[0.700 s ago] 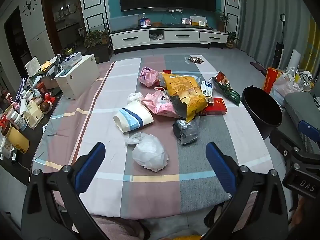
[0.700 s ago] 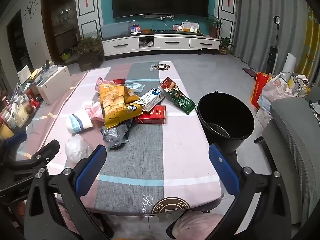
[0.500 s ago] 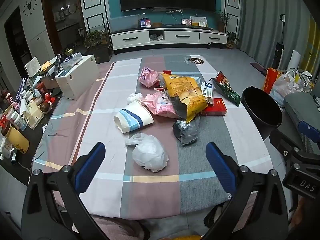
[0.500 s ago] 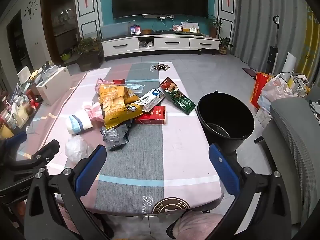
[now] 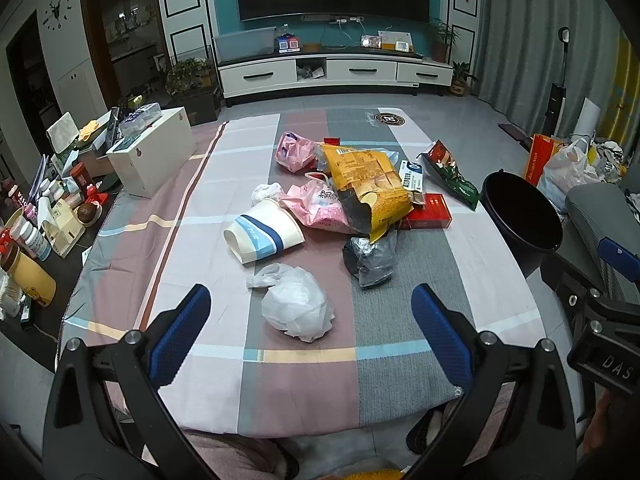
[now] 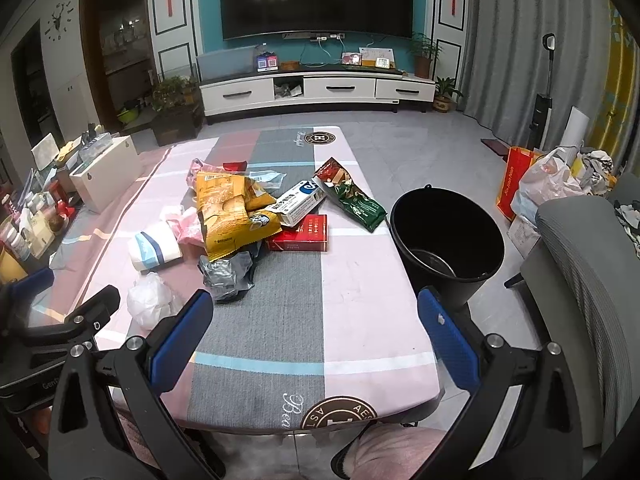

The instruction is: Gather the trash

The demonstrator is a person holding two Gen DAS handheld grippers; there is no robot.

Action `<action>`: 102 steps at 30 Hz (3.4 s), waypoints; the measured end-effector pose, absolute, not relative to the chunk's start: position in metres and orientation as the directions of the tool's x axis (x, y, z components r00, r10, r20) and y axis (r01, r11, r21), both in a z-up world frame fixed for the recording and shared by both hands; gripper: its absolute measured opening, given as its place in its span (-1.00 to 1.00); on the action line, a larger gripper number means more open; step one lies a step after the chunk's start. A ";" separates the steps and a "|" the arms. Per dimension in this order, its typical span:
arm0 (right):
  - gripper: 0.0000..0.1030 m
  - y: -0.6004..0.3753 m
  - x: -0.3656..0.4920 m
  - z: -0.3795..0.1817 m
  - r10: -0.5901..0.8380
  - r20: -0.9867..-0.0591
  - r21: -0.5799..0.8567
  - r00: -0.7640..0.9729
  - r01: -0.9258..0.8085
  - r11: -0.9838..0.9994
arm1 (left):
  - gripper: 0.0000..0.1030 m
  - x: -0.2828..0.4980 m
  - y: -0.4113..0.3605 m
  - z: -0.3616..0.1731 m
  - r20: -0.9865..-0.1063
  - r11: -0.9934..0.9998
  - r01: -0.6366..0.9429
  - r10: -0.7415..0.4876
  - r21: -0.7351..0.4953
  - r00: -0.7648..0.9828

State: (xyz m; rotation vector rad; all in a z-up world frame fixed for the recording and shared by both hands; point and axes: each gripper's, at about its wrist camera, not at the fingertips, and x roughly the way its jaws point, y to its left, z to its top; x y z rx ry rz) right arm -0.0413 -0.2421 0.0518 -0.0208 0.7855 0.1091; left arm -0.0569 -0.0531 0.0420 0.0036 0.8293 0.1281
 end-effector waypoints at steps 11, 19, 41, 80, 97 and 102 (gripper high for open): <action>0.95 -0.242 -0.045 0.051 0.083 -0.660 0.005 0.746 -0.106 0.994 | 0.94 -0.057 -0.046 0.040 -0.742 0.993 -0.119 0.090 0.013 0.665; 0.95 -0.246 -0.042 0.047 0.110 -0.685 0.049 0.721 -0.104 0.993 | 0.94 -0.054 -0.038 0.038 -0.749 0.992 -0.130 0.085 -0.002 0.657; 0.95 -0.206 0.037 -0.057 0.522 -0.682 0.406 0.512 -0.329 0.853 | 0.49 -0.005 -0.008 -0.069 -0.832 0.981 -0.102 -0.083 -0.166 0.548; -0.23 -0.329 0.033 -0.038 0.469 -0.590 0.448 0.657 -0.217 0.867 | -0.67 0.016 -0.095 -0.004 -0.719 0.958 0.182 -0.287 -0.222 0.633; -0.19 -0.479 0.097 -0.067 0.247 -0.617 0.539 0.747 0.174 0.824 | -0.65 0.166 -0.285 -0.018 -0.733 0.867 0.418 -0.469 -0.273 0.493; -0.14 -0.489 0.107 -0.078 0.240 -0.640 0.555 0.729 0.223 0.802 | -0.58 0.185 -0.311 -0.044 -0.758 0.867 0.427 -0.455 -0.256 0.467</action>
